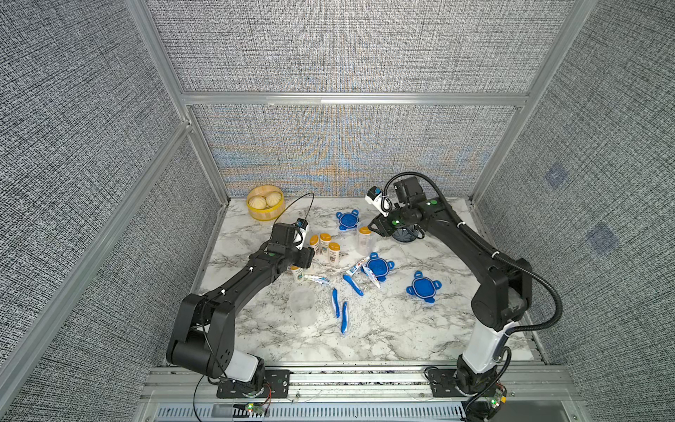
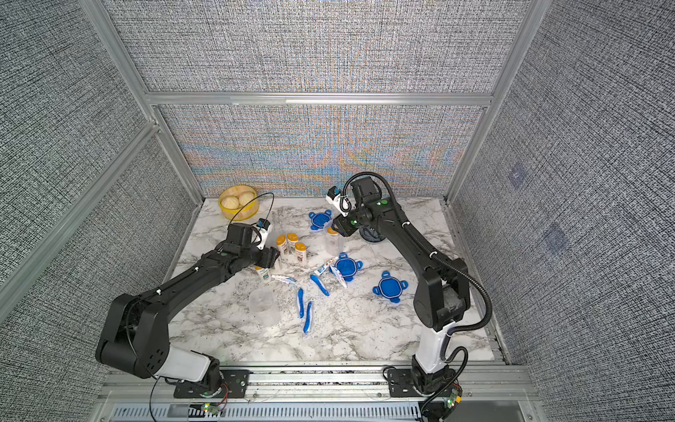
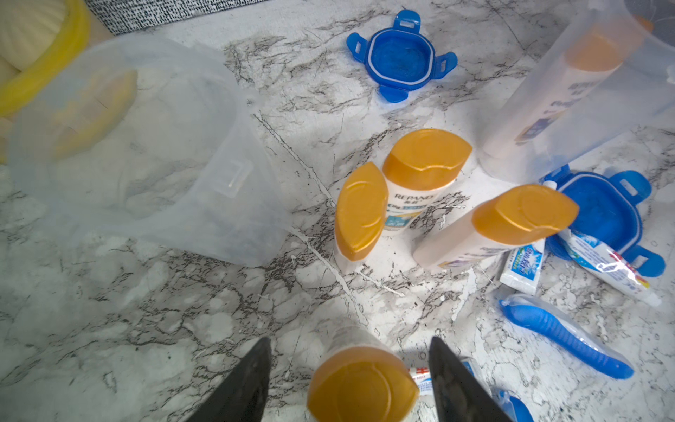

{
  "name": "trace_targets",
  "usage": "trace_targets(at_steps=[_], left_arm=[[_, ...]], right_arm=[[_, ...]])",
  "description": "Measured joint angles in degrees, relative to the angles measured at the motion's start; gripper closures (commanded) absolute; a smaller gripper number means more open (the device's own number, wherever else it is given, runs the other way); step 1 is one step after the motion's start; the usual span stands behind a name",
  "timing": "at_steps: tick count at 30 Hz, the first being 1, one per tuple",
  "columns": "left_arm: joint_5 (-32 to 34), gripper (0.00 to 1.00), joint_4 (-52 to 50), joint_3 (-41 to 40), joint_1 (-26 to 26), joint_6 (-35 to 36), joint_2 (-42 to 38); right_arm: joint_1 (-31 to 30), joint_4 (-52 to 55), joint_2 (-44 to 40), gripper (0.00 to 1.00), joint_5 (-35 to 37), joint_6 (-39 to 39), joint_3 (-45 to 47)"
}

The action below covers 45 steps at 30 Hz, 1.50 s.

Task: Pack away toiletry kits
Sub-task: Pick up the toiletry item from the center of the board.

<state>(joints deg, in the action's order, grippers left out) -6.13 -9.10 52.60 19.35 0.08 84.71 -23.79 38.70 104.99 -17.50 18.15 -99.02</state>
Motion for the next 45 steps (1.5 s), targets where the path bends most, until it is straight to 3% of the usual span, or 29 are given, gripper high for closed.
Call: trace_targets(at_steps=[10, 26, 35, 45], left_arm=[[0.1, 0.42, 0.0, 0.3, 0.2, -0.5, 0.8], [-0.8, 0.61, 0.0, 1.0, 0.5, -0.5, 2.7], [-1.2, 0.64, -0.5, 2.8, 0.9, 0.4, 2.2], [-1.7, 0.67, -7.3, 7.5, 1.4, 2.7, -4.1]], right_arm=[[0.6, -0.8, -1.3, 0.51, 0.2, -0.2, 1.4], [1.4, -1.2, -1.4, 0.51, -0.5, -1.6, 1.9], [1.7, -1.6, -1.9, 0.51, -0.5, -1.7, 1.9], [3.4, -2.3, -4.3, 0.51, -0.5, -3.1, 4.6]])
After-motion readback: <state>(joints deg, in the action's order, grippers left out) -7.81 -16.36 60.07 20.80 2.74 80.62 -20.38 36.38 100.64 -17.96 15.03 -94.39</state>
